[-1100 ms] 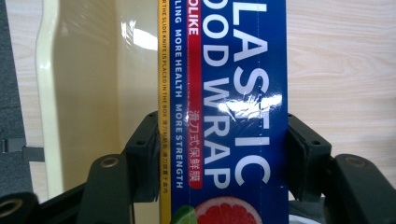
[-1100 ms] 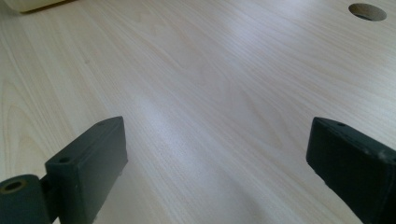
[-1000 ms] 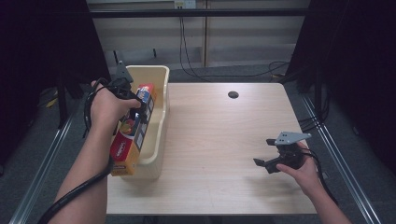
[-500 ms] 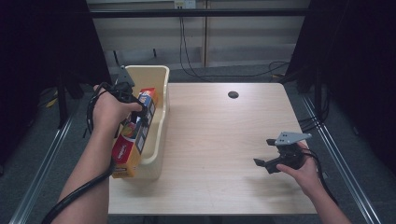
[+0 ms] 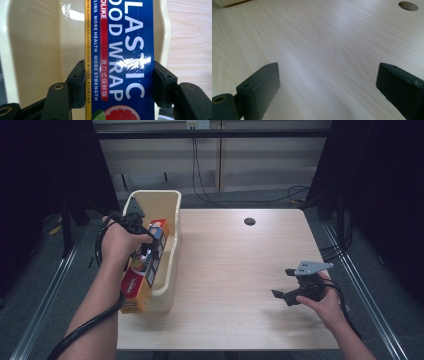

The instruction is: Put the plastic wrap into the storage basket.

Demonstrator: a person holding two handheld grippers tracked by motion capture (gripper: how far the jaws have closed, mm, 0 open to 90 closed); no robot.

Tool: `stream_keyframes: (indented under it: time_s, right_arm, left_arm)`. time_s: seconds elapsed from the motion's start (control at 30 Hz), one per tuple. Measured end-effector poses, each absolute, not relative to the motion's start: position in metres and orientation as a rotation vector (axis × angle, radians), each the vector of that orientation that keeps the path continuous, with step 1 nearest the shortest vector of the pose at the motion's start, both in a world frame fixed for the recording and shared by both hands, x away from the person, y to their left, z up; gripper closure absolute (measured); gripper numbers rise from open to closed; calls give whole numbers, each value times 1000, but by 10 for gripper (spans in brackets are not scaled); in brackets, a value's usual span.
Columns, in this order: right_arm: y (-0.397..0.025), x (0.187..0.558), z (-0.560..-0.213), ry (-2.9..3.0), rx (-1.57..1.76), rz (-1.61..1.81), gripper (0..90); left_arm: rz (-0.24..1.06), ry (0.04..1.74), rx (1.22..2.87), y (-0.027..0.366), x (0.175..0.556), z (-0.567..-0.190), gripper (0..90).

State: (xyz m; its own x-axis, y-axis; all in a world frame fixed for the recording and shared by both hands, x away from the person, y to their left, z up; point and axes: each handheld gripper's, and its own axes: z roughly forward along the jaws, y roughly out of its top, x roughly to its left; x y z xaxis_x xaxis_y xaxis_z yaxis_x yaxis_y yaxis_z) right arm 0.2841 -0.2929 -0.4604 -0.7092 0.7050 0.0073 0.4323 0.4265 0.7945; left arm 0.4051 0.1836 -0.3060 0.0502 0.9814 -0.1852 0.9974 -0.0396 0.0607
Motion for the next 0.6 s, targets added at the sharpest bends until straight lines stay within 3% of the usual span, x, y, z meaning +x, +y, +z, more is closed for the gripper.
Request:
stream_keyframes:
  time_s: [0.6]
  right_arm:
    - [-293, 284, -461, 2362, 980, 1175, 50]
  left_arm:
    - [-149, 2058, 2156, 181, 409, -317, 402]
